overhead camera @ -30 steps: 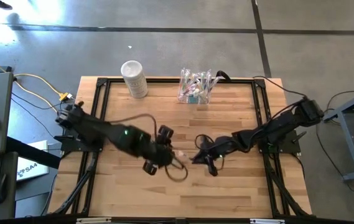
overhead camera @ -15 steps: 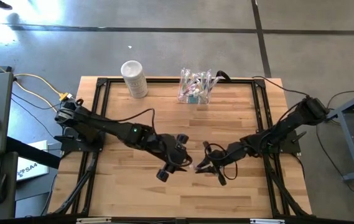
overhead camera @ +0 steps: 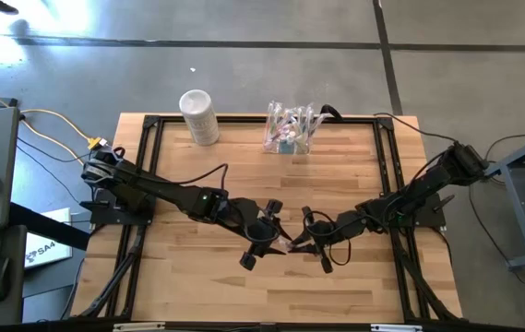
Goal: Pick & Place toothbrushing station
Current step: Put the violet toothbrush into the transparent organizer
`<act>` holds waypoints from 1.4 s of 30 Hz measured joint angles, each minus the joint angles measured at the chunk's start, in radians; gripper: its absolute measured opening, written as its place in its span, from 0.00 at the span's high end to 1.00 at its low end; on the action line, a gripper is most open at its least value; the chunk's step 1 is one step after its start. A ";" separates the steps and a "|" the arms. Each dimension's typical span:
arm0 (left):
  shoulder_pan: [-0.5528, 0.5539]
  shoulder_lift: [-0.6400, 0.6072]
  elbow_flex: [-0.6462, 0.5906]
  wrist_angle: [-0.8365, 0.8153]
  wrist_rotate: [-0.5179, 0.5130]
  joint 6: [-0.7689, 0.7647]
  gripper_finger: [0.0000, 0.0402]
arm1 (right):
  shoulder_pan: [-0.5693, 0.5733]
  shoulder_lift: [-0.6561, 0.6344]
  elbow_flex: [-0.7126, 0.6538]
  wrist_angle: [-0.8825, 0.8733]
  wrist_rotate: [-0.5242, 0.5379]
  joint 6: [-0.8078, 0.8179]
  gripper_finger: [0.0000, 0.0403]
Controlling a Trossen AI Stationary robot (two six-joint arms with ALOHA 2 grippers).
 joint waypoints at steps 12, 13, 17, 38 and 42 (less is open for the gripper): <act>0.000 0.000 0.000 -0.001 -0.003 -0.034 0.56 | 0.000 0.000 0.000 0.000 0.000 -0.006 0.91; 0.000 0.000 0.000 -0.001 -0.005 -0.034 0.56 | 0.000 0.000 0.000 0.000 0.000 -0.007 0.91; 0.000 0.000 0.000 0.000 -0.013 -0.034 0.57 | 0.000 0.000 0.000 -0.001 0.000 -0.006 0.91; 0.000 0.002 0.001 -0.001 -0.035 -0.012 0.98 | 0.000 0.001 0.000 -0.072 -0.028 0.076 0.77; 0.000 0.002 0.001 -0.013 -0.034 -0.019 0.98 | 0.000 0.001 0.000 -0.078 -0.001 0.076 0.65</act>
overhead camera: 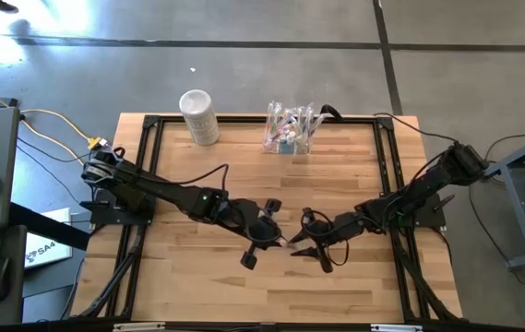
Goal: Pick & Place toothbrushing station
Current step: Put the violet toothbrush into the transparent organizer
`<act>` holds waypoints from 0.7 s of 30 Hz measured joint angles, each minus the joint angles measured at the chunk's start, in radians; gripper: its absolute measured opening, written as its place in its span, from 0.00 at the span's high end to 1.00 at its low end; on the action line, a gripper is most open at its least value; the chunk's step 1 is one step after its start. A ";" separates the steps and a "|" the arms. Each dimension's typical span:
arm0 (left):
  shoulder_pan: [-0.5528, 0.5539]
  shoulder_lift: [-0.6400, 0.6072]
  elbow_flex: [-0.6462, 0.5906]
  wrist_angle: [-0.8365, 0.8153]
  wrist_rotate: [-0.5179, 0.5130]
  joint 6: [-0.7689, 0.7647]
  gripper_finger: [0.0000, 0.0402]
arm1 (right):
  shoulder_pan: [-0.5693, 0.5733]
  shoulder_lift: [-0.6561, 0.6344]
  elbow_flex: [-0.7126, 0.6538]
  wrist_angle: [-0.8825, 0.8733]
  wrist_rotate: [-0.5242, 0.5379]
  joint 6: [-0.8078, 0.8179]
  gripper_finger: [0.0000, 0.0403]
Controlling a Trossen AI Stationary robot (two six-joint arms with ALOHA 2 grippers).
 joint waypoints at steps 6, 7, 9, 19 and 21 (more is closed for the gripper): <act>0.000 -0.041 0.020 -0.135 -0.084 -0.022 0.99 | 0.000 -0.066 0.000 -0.069 0.139 0.023 0.51; 0.000 -0.060 0.025 -0.161 -0.120 -0.019 0.99 | 0.000 -0.091 0.000 -0.096 0.170 0.030 0.51; 0.001 -0.103 0.027 -0.205 -0.180 -0.013 0.99 | 0.001 -0.148 0.000 -0.173 0.231 0.044 0.51; 0.263 -0.212 0.027 -0.375 -0.314 -0.026 0.99 | 0.025 -0.288 0.000 -0.283 0.282 0.097 0.55; 0.346 -0.201 0.025 -0.355 -0.307 -0.041 0.99 | 0.028 -0.286 0.000 -0.286 0.282 0.096 0.55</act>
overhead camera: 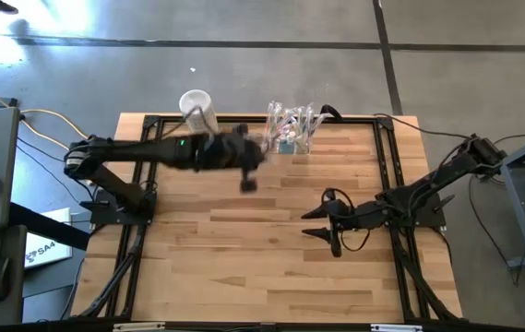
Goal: Pick & Place toothbrushing station
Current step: Put the violet toothbrush into the transparent organizer
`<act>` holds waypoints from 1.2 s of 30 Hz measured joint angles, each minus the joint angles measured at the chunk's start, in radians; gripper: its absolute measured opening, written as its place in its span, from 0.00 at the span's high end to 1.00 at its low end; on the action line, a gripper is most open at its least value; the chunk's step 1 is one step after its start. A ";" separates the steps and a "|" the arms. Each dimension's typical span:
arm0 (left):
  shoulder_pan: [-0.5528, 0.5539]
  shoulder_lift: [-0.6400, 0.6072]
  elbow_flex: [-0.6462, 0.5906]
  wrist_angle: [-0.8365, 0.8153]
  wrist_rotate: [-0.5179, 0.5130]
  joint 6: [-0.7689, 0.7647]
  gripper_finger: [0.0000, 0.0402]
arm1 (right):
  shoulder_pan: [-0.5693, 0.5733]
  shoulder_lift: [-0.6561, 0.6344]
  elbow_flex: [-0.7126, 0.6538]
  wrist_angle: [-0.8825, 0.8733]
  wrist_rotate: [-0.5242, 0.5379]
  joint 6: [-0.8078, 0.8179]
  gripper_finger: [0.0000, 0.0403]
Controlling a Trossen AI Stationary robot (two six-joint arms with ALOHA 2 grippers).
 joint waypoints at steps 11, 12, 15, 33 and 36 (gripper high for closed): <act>0.313 0.092 0.001 0.075 0.129 -0.003 0.99 | -0.004 0.013 0.000 -0.014 0.000 -0.004 0.56; 0.326 0.105 0.001 0.080 0.130 -0.003 0.99 | -0.004 0.013 0.000 -0.013 0.000 -0.008 0.56; 0.360 0.138 0.001 0.117 0.142 -0.001 0.99 | -0.004 0.013 0.000 -0.017 0.000 -0.011 0.56; 0.420 0.332 0.001 0.164 0.197 -0.053 0.99 | -0.004 0.013 0.000 -0.025 0.003 -0.010 0.56; 0.431 0.351 0.002 0.170 0.224 -0.055 0.99 | -0.004 0.013 0.000 -0.028 0.003 -0.010 0.56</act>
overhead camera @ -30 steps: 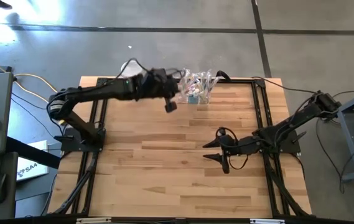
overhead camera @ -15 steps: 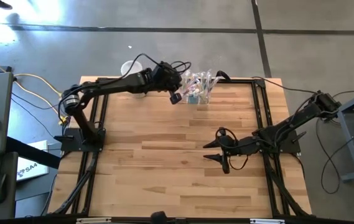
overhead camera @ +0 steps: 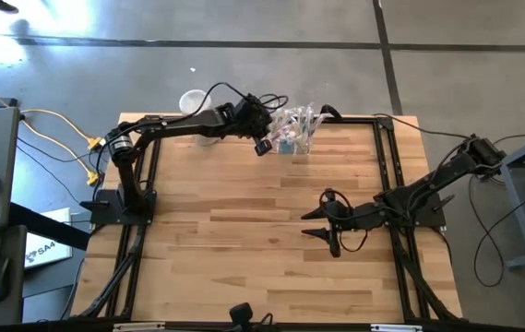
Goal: Pick & Place toothbrushing station
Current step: Put the violet toothbrush into the transparent organizer, then return to Home Position
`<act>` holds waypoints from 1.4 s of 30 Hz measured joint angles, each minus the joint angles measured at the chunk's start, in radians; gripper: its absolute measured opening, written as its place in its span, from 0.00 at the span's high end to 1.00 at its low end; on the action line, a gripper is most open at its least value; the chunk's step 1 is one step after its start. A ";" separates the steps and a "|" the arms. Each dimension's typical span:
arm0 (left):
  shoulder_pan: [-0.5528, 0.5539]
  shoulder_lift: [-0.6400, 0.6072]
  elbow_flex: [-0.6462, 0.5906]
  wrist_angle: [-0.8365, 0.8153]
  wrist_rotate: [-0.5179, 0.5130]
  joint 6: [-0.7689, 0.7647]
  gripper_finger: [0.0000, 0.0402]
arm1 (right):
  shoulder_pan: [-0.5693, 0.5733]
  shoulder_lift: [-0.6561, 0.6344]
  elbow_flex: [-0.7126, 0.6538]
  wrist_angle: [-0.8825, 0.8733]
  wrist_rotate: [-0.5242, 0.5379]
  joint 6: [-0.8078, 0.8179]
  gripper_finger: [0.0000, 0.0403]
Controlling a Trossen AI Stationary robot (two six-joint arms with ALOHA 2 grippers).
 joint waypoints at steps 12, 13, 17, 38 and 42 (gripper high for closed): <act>0.006 0.020 -0.002 0.046 0.062 0.001 0.75 | 0.000 0.000 0.000 -0.035 0.001 0.011 0.56; 0.006 0.020 -0.002 0.048 0.061 0.003 0.72 | 0.000 0.000 0.000 -0.034 0.001 0.013 0.56; 0.006 0.019 -0.002 0.071 0.061 0.007 0.59 | 0.000 0.000 0.000 -0.038 0.001 0.015 0.56; 0.008 -0.050 0.336 -0.484 0.028 -0.001 0.43 | 0.000 -0.098 0.000 -0.178 0.038 -0.018 0.60; 0.008 -0.050 0.380 -0.661 -0.010 -0.007 0.43 | 0.000 -0.217 0.000 -0.407 0.180 0.048 0.66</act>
